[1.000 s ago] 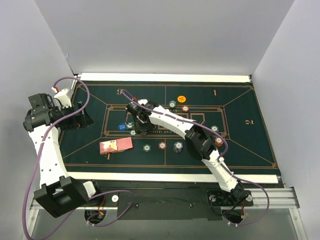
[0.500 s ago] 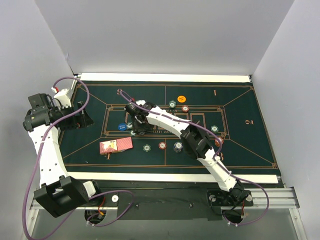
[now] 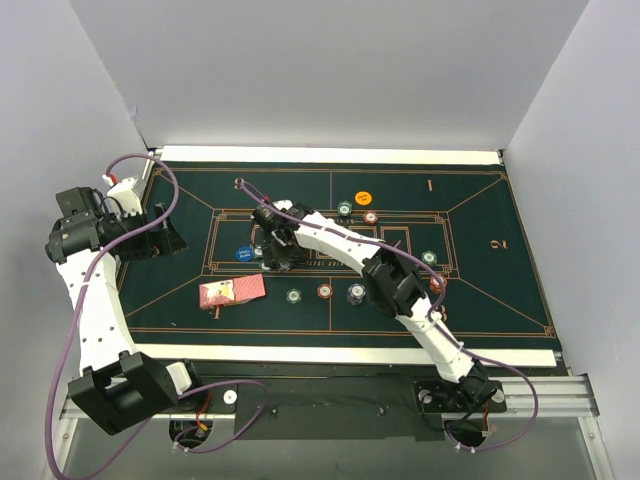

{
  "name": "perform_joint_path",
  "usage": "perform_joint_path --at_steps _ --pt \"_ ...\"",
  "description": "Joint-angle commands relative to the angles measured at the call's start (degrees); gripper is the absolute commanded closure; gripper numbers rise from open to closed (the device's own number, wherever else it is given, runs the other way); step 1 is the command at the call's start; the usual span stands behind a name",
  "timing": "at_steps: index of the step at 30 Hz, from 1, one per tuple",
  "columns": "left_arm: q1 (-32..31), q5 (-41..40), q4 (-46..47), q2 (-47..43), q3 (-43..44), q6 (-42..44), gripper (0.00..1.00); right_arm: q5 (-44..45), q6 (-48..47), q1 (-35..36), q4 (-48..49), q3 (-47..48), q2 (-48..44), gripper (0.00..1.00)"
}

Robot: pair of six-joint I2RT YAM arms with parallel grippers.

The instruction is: Distribute texas hold em gaming equipment

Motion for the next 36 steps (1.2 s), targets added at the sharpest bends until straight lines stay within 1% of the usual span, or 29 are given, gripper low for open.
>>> perform_joint_path --at_steps 1,6,10,14,15,18,21,24,26,33,36 --pt "0.5 1.5 0.5 -0.7 0.7 0.8 0.03 1.0 -1.4 -0.6 -2.4 -2.5 -7.7 0.37" --pt "0.4 1.6 0.3 -1.2 0.6 1.1 0.03 2.4 -3.9 -0.9 -2.5 -6.9 -17.2 0.36" --pt "0.4 1.7 -0.3 -1.4 1.1 1.2 0.03 4.1 -5.1 -1.1 -2.7 -14.1 -24.8 0.35" --pt "0.4 2.4 -0.4 -1.4 1.1 1.2 0.03 6.2 -5.5 -1.3 -1.8 -27.1 -32.7 0.28" --pt "0.4 2.6 -0.4 -1.4 1.1 1.1 0.03 7.3 -5.3 -1.4 -1.5 -28.9 -35.2 0.25" --pt "0.4 3.1 -0.4 -1.3 0.8 1.1 0.03 8.3 -4.0 -2.3 0.1 -38.7 -39.8 0.21" --pt "0.5 3.2 -0.4 -1.5 0.3 1.3 0.03 8.1 -2.0 -4.2 3.0 -46.2 -44.6 0.18" --pt "0.4 3.4 -0.3 -1.4 -0.2 1.4 0.03 6.9 -0.9 -5.5 5.2 -52.9 -47.0 0.17" --pt "0.4 3.6 -0.3 -1.3 -0.3 1.4 0.03 6.7 -0.4 -6.0 6.3 -55.0 -48.2 0.16" --pt "0.4 3.3 0.0 -1.1 -0.3 1.3 0.03 5.4 0.0 -6.1 8.4 -56.2 -46.9 0.16" --pt "0.4 3.4 0.0 -1.0 -0.4 1.2 0.03 4.7 0.2 -6.5 9.6 -56.3 -45.3 0.21"
